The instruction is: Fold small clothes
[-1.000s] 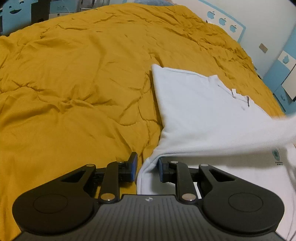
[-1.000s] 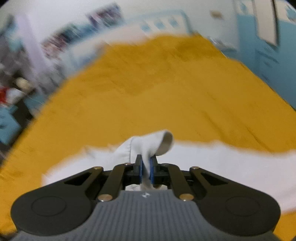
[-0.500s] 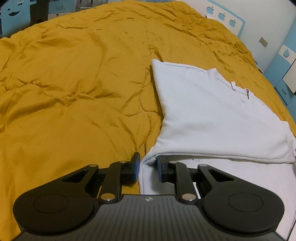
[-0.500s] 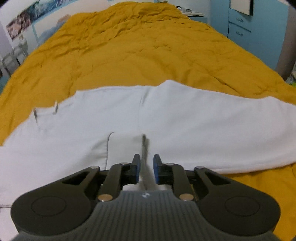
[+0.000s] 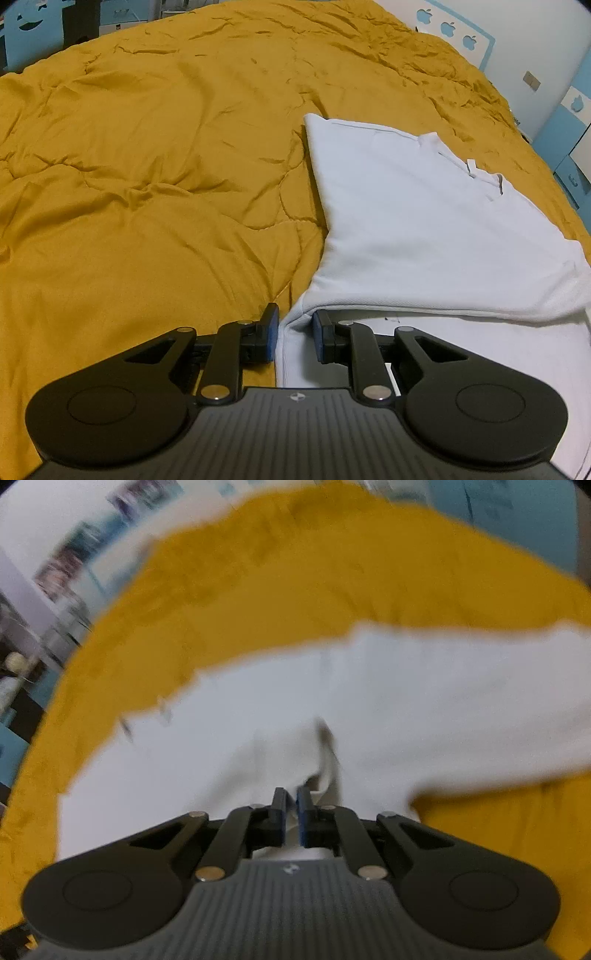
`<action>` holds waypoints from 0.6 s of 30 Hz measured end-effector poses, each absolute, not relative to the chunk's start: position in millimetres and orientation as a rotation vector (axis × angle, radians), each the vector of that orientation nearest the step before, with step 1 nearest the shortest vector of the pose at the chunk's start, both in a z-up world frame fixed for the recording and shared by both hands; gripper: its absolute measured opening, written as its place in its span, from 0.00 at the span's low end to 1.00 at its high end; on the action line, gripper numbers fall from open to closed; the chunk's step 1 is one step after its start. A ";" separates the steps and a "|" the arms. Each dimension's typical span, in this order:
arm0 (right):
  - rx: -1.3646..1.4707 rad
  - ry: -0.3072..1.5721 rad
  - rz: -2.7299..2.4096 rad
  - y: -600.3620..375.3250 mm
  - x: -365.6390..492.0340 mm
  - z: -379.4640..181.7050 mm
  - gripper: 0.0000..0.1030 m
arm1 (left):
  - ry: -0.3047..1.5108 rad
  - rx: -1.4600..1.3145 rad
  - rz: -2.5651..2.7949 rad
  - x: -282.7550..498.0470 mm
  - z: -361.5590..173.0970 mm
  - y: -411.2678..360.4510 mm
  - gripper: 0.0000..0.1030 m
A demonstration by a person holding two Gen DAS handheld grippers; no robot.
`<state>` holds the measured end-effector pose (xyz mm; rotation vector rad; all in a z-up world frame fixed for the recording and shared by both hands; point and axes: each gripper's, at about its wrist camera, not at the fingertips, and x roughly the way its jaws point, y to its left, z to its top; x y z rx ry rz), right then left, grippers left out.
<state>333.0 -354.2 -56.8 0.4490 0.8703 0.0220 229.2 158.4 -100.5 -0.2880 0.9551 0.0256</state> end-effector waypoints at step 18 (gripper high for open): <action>0.336 0.969 0.002 -363.1 311.8 -95.3 0.00 | 0.992 -0.251 0.058 230.1 -94.4 151.4 0.25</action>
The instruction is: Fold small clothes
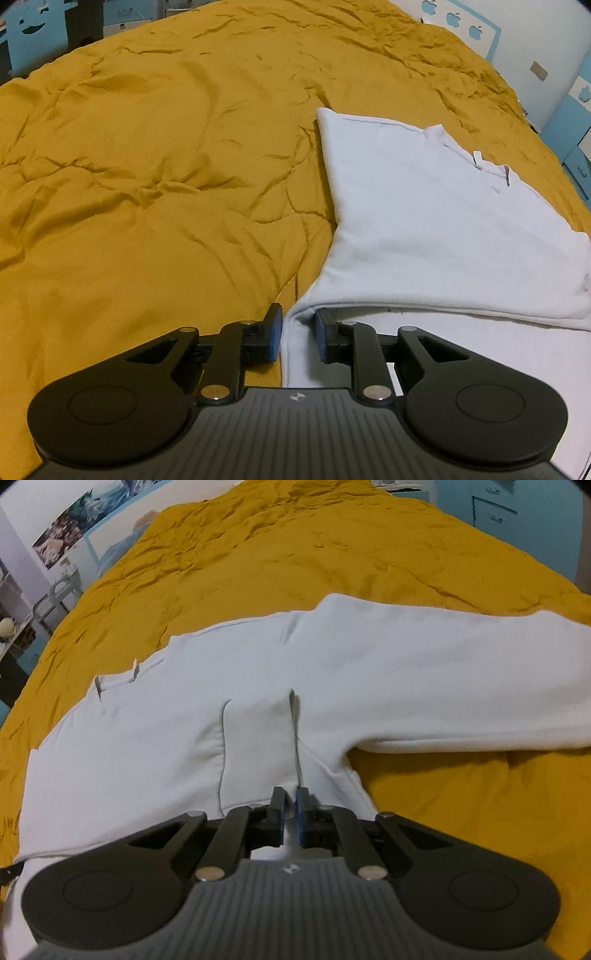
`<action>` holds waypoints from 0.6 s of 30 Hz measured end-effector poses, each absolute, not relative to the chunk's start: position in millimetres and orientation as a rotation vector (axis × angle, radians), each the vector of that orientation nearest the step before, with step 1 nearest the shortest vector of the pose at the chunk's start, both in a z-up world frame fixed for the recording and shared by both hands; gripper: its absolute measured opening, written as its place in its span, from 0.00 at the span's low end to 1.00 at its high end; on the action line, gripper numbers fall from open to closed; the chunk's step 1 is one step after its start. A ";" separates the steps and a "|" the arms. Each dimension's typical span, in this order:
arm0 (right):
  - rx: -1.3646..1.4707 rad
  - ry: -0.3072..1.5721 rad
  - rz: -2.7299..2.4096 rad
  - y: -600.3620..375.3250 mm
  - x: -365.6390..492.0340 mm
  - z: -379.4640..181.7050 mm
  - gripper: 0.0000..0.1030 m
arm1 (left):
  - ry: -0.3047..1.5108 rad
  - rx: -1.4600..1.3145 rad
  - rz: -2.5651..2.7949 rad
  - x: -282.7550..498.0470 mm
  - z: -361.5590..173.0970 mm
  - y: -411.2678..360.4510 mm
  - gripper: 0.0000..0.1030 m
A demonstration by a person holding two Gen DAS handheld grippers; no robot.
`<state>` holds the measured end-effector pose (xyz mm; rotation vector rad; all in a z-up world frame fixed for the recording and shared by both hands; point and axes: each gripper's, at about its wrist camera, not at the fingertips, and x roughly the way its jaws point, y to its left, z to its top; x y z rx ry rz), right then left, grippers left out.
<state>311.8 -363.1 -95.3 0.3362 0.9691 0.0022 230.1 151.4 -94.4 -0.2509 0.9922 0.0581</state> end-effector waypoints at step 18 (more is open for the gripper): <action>0.181 0.874 -0.207 -493.5 255.0 0.7 0.26 | 0.829 -0.190 0.062 221.0 -23.7 129.3 0.43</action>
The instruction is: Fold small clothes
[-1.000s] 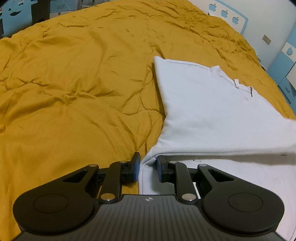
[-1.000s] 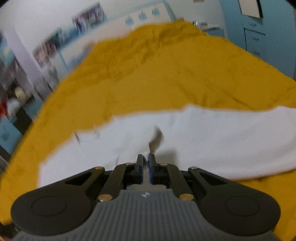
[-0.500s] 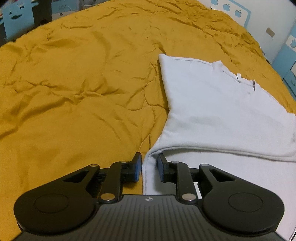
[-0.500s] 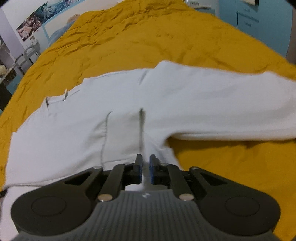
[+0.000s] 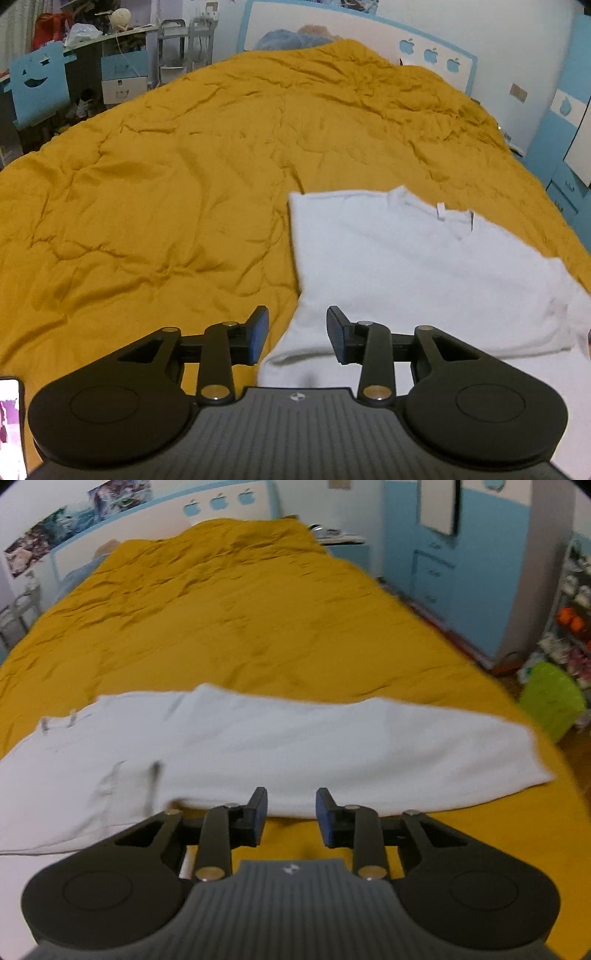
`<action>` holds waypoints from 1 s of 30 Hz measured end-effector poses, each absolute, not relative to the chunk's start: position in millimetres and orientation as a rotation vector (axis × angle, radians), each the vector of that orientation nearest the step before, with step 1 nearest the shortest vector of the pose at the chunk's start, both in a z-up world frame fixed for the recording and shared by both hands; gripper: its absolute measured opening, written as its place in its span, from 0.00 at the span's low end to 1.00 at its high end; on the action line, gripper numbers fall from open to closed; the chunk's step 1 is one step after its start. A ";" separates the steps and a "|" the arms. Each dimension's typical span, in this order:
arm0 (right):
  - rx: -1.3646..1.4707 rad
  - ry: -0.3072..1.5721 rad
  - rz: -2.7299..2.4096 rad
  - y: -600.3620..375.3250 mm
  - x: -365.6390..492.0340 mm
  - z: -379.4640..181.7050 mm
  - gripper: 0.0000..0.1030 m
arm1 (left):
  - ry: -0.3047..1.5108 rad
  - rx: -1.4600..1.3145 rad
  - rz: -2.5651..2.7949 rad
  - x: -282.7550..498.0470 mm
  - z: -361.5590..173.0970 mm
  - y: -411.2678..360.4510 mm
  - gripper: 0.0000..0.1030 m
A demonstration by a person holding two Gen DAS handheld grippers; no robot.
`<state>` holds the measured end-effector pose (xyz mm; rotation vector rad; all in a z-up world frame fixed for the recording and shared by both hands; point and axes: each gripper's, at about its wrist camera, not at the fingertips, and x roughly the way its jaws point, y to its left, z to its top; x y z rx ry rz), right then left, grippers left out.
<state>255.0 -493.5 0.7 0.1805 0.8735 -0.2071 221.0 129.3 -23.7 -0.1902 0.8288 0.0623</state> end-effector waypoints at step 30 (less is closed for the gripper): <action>0.582 0.799 -0.656 -648.9 319.7 -98.3 0.00 | 0.932 -0.230 0.116 266.1 -89.6 117.2 0.46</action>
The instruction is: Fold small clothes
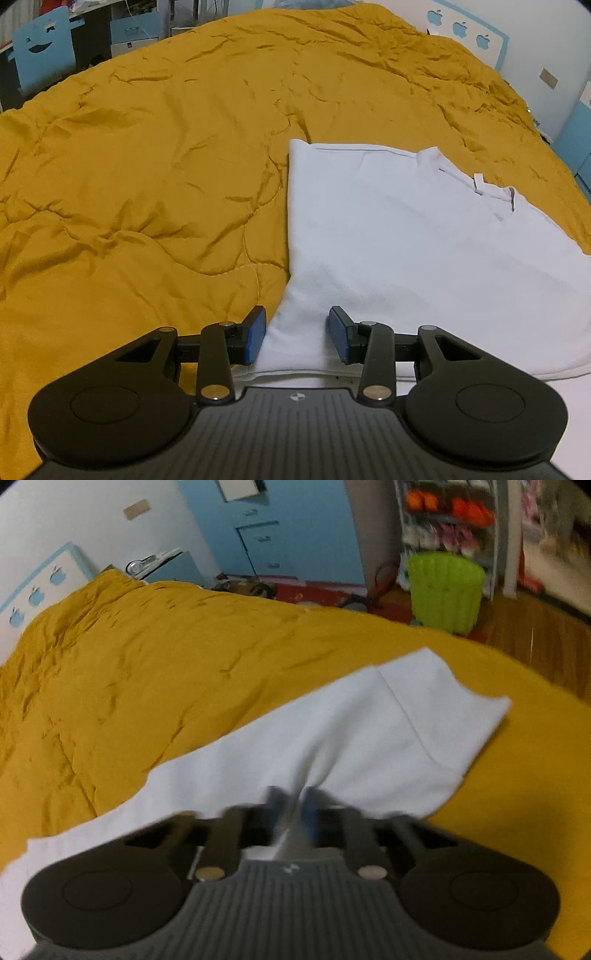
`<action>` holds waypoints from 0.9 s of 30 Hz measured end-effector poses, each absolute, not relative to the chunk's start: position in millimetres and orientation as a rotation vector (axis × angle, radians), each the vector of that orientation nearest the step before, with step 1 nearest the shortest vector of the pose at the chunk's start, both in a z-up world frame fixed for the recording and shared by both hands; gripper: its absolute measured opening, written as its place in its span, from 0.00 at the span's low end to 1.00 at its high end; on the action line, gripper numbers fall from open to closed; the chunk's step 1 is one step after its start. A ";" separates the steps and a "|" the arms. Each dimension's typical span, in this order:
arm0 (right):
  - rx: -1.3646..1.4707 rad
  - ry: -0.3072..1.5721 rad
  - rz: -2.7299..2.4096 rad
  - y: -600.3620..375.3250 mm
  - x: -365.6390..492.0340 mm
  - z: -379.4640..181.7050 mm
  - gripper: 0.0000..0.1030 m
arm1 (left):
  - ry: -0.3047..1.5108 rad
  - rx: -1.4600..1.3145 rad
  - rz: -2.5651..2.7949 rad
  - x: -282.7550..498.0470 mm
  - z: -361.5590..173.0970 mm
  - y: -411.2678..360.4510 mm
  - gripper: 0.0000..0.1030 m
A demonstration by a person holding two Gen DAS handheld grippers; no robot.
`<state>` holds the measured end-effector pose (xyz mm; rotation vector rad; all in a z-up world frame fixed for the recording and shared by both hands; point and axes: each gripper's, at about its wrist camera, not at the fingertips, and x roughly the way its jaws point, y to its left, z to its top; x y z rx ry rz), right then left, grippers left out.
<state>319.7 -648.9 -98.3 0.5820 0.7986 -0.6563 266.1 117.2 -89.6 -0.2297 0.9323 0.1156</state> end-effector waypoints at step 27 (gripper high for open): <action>-0.416 0.899 0.391 -215.9 323.5 -79.5 0.00 | 0.907 -0.237 -0.029 237.4 -59.8 101.4 0.46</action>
